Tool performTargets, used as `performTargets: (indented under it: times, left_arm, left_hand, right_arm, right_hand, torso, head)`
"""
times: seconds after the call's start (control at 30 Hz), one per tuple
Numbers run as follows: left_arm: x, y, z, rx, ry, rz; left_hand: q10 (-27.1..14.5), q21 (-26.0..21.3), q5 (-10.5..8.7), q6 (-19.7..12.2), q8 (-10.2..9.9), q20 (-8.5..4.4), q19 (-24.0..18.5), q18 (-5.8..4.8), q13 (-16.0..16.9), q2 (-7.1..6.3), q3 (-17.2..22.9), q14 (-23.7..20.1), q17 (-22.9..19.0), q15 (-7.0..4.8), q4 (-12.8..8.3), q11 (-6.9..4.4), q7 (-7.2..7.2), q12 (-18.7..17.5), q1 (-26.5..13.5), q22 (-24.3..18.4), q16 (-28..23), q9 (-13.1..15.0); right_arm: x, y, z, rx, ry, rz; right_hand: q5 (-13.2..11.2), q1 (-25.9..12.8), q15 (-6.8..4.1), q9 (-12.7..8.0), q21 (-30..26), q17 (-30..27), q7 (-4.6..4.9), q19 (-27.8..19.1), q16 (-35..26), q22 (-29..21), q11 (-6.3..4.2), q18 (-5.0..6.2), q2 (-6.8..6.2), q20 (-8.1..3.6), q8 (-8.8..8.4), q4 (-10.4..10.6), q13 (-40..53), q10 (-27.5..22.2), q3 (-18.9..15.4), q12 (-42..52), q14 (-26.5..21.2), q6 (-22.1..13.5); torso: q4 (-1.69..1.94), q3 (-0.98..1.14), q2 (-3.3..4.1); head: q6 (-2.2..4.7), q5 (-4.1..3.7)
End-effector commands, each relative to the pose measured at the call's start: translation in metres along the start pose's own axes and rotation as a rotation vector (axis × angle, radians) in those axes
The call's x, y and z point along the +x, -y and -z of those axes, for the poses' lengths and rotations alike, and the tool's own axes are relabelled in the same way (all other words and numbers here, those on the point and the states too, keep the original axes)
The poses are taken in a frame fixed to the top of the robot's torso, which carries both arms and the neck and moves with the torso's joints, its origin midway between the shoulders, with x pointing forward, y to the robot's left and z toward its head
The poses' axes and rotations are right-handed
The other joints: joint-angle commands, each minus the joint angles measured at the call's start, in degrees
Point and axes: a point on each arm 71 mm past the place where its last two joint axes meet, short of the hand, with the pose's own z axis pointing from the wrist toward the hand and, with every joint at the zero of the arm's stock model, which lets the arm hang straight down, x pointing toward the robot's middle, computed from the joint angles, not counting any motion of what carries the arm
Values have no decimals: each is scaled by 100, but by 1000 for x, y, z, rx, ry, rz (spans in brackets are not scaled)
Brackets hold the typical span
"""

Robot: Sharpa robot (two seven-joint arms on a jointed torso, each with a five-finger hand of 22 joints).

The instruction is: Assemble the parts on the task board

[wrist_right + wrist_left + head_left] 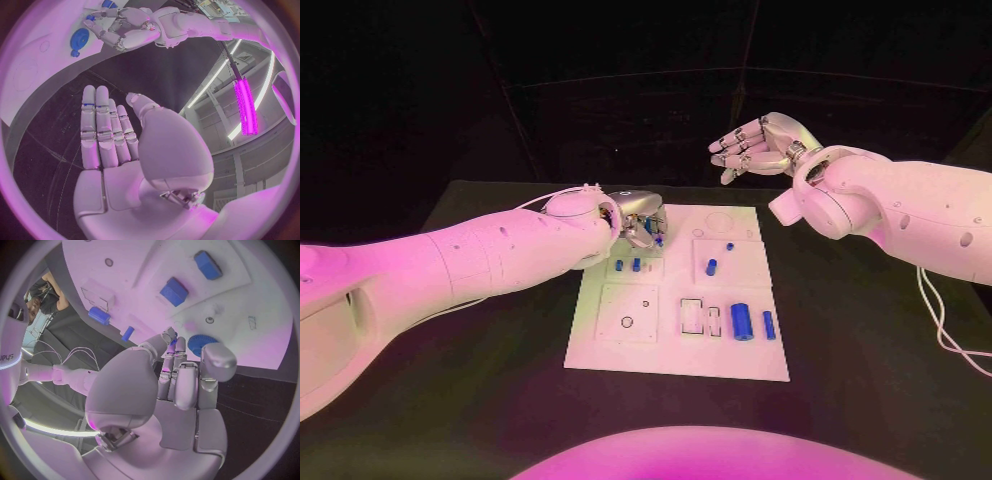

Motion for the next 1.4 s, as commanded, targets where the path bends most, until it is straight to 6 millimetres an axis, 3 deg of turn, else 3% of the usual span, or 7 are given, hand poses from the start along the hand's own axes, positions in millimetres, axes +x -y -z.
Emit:
performTargets:
  times: [0.03, 0.1, 0.3, 0.63, 0.9, 1.4]
  left_arm:
    - [-9, 1, 7, 17, 42, 19]
    - [-12, -2, 12, 16, 47, 23]
    - [-16, -15, 24, -8, 39, 28]
    - [-15, -37, 36, -73, -17, 40]
    - [-14, -47, 34, -98, -29, 41]
    - [-9, -45, 26, -100, -50, 42]
  left_hand:
    - [50, 35, 14, 22, -40, -13, 2, -97, 2, -15, 45, 147, -19, -8, -2, 7, 26, -45, -63, 7, -38, 5]
    - [55, 39, 14, 24, -47, -12, 2, -98, 2, -24, 46, 147, -18, -7, -3, 8, 25, -56, -72, 12, -37, 5]
    - [69, 46, 13, 32, -61, -10, 2, -99, 5, -40, 47, 146, -26, -6, -3, 8, 23, -79, -94, 20, -39, 7]
    - [95, 65, 11, 30, -141, -3, -1, -101, 7, -148, -8, 139, -75, -2, 14, 11, 14, -194, -214, 50, -54, 9]
    - [109, 56, 10, 31, -169, -1, -7, -99, 8, -187, -44, 137, -90, 1, 21, 12, 14, -231, -251, 46, -57, 10]
    - [115, 60, 9, 33, -178, 0, -7, -100, 9, -195, -56, 138, -88, 0, 25, 14, 13, -244, -261, 51, -56, 10]
  right_arm:
    - [0, 0, 0, -10, -3, -1]
    - [0, 1, 1, -7, -3, -1]
    - [0, 4, 2, -2, -4, -2]
    - [2, 6, 2, 1, -7, -4]
    - [3, 5, 2, 1, -7, -4]
    - [4, 5, 1, -1, -9, -5]
  right_hand:
    - [37, 19, -8, 2, -32, -6, 1, 35, -18, -7, -8, 60, -3, 16, -22, 4, -7, -37, 35, -11, 41, -23]
    - [37, 19, -8, 2, -32, -6, 1, 35, -18, -7, -8, 60, -3, 16, -22, 4, -7, -37, 35, -11, 41, -23]
    - [38, 24, -9, 2, -33, -7, 0, 36, -19, -8, -8, 60, -5, 15, -22, -1, -7, -38, 37, -11, 41, -23]
    - [38, 24, -9, 2, -33, -7, 0, 36, -19, -8, -8, 60, -5, 15, -22, -1, -7, -38, 37, -11, 41, -23]
    - [38, 24, -9, 2, -33, -7, 0, 36, -19, -8, -8, 60, -5, 15, -22, -1, -7, -38, 37, -11, 41, -23]
    - [37, 31, -9, 2, -35, -9, 1, 38, -22, -9, -9, 60, -5, 14, -22, -9, -8, -38, 43, -11, 42, -24]
  torso:
    - [16, -5, -17]
    - [6, 0, -13]
    - [31, -1, -20]
    - [7, 4, -7]
    - [11, 2, -9]
    - [12, 8, -13]
  head:
    - [16, -17]
    - [25, -4]
    - [34, -1]
    - [41, 25]
    - [28, 29]
    - [3, 21]
